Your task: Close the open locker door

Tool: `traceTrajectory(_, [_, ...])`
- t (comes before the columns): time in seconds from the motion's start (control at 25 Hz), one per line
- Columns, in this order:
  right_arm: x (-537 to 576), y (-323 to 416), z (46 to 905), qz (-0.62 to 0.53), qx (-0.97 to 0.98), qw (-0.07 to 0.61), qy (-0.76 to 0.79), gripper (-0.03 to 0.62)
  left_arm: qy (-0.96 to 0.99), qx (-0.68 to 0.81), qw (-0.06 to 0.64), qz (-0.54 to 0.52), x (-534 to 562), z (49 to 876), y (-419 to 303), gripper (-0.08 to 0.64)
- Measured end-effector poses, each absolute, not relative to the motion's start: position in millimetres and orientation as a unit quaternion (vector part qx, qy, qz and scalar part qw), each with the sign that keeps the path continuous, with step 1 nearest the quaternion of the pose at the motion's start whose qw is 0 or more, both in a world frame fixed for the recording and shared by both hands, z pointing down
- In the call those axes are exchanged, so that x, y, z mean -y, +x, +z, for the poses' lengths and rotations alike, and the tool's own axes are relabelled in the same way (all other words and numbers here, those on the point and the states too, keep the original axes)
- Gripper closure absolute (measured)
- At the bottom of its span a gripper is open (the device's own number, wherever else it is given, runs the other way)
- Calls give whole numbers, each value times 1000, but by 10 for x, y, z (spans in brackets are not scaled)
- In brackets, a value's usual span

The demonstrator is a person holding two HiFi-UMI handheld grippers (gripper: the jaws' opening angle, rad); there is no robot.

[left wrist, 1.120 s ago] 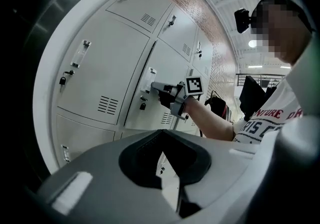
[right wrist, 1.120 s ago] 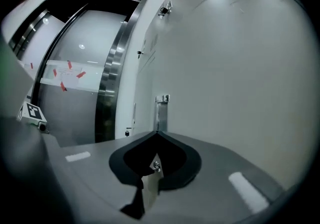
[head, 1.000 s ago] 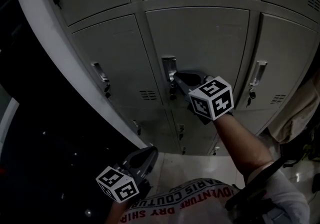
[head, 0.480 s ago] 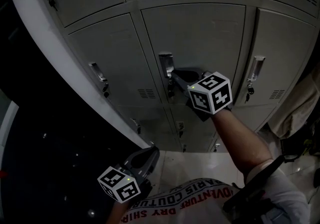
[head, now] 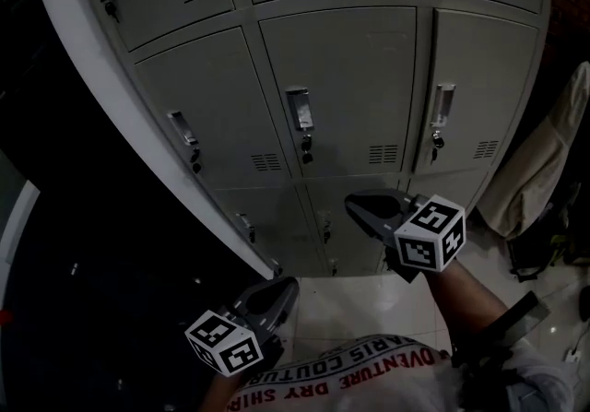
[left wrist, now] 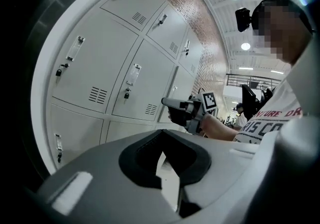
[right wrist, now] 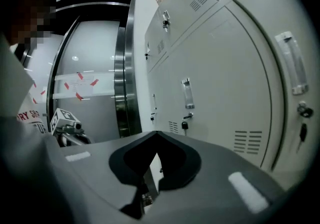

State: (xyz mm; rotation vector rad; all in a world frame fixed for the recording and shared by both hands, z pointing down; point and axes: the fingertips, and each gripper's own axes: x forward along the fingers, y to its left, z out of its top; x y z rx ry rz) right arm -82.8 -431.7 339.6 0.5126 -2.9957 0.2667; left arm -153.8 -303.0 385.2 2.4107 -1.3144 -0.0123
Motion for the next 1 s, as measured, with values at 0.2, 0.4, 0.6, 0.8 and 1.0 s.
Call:
traceTrajectory(0.2, [3121, -678, 3376, 76, 983, 33, 166, 597, 882, 438, 177, -10, 2332, 3718, -1400, 555])
traceTrajectory(0.4, [1538, -645, 3758, 108, 982, 66, 143, 597, 900, 400, 171, -11, 1251, 3757, -1285, 555])
traceTrajectory(0.6, [229, -486, 3927, 181, 970, 51, 153, 597, 915, 359, 183, -8, 178, 3854, -1136, 555])
traceTrajectory(0.8, [-495, -315, 3961, 204, 961, 49, 180, 598, 931, 324, 166, -8, -446, 3736, -992, 555])
traceTrajectory(1.0, [-845, -233, 3781, 192, 962, 32, 192, 597, 940, 304, 154, -19, -740, 3564, -860, 555])
